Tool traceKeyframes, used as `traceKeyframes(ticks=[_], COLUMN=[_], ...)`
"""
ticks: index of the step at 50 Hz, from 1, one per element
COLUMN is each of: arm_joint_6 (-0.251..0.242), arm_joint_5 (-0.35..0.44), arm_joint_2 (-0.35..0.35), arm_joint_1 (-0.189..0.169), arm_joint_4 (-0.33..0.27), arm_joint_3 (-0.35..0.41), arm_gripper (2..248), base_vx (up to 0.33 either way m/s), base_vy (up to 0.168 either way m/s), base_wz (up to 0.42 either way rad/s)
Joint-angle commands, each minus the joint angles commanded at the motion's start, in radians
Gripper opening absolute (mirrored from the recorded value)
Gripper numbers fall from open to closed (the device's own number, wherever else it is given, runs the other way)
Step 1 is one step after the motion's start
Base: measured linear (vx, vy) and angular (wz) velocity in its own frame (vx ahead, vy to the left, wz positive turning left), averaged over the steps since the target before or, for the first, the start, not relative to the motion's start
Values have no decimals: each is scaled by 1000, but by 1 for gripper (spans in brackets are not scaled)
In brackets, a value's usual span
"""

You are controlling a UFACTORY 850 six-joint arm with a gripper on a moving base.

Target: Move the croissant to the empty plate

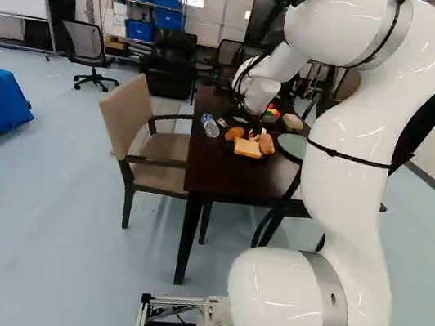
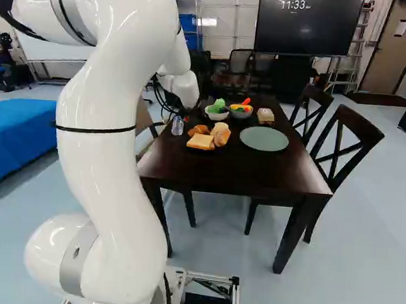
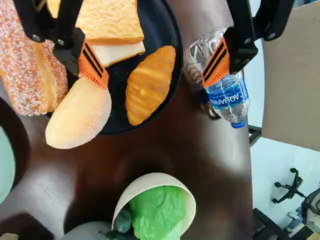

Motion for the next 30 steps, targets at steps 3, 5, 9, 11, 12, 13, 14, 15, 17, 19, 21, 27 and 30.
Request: traceKeyframes(ticks=[3,5,9,11,12,13,14,15,17,19,21,27,30], arm_joint_6=[0,0,0,0,0,0,0,0,0,0,0,0,0], arm_joint_5=[0,0,0,0,0,0,0,0,0,0,0,0,0], arm_joint_2=[0,0,0,0,0,0,0,0,0,0,0,0,0], arm_joint_1=[0,0,0,0,0,0,0,0,0,0,0,0,0], arm_joint_4=[0,0,0,0,0,0,0,0,0,0,0,0,0], arm_joint_3=[0,0,0,0,0,0,0,0,0,0,0,0,0], arm_gripper=[247,247,247,247,247,247,245,245,245,232,232,219,207], base_vx=[0,0,0,0,0,0,0,0,0,0,0,0,0], base_vy=[0,0,0,0,0,0,0,0,0,0,0,0,0], base_wz=[0,0,0,0,0,0,0,0,0,0,0,0,0])
